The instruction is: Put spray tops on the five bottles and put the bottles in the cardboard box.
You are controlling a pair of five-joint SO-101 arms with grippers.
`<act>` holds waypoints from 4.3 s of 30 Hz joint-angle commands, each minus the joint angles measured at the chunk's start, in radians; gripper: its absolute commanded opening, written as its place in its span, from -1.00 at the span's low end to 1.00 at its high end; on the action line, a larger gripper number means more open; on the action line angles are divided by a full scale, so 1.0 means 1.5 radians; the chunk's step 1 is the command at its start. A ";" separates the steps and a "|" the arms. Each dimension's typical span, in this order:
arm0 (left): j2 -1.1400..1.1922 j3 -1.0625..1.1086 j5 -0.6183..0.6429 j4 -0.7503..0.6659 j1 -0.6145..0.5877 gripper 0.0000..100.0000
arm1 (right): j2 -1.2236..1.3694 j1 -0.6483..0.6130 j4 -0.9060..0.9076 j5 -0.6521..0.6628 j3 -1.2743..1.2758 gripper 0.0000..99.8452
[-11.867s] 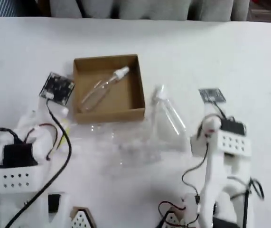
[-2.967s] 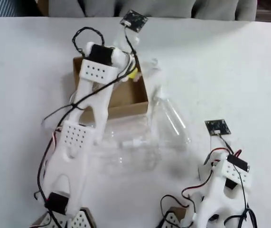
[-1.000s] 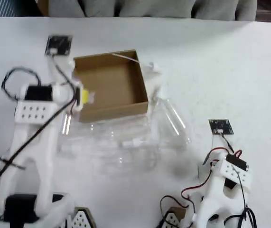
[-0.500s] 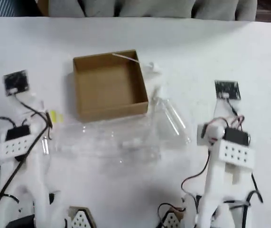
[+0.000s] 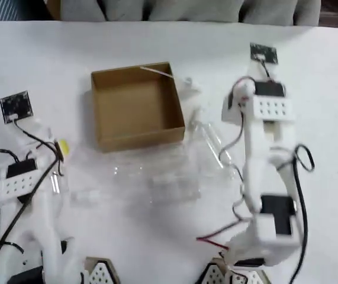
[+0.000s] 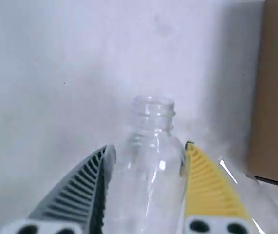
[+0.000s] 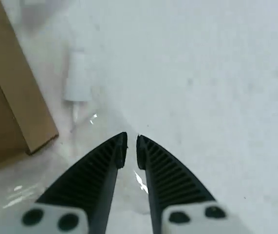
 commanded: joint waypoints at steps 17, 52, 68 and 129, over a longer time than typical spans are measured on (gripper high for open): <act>-0.018 0.042 -0.032 -0.115 0.019 -0.96 | 0.509 -0.073 0.049 -0.322 -0.746 -0.64; -0.013 0.047 -0.033 -0.147 0.036 -0.96 | 0.746 -0.076 -0.036 0.906 -0.936 -0.61; -0.013 0.047 -0.033 -0.144 0.044 -0.96 | 0.806 -0.097 -0.162 0.918 -0.934 -0.98; -0.012 0.047 -0.034 -0.159 0.040 -0.96 | 0.766 -0.080 0.270 0.261 -1.034 -0.97</act>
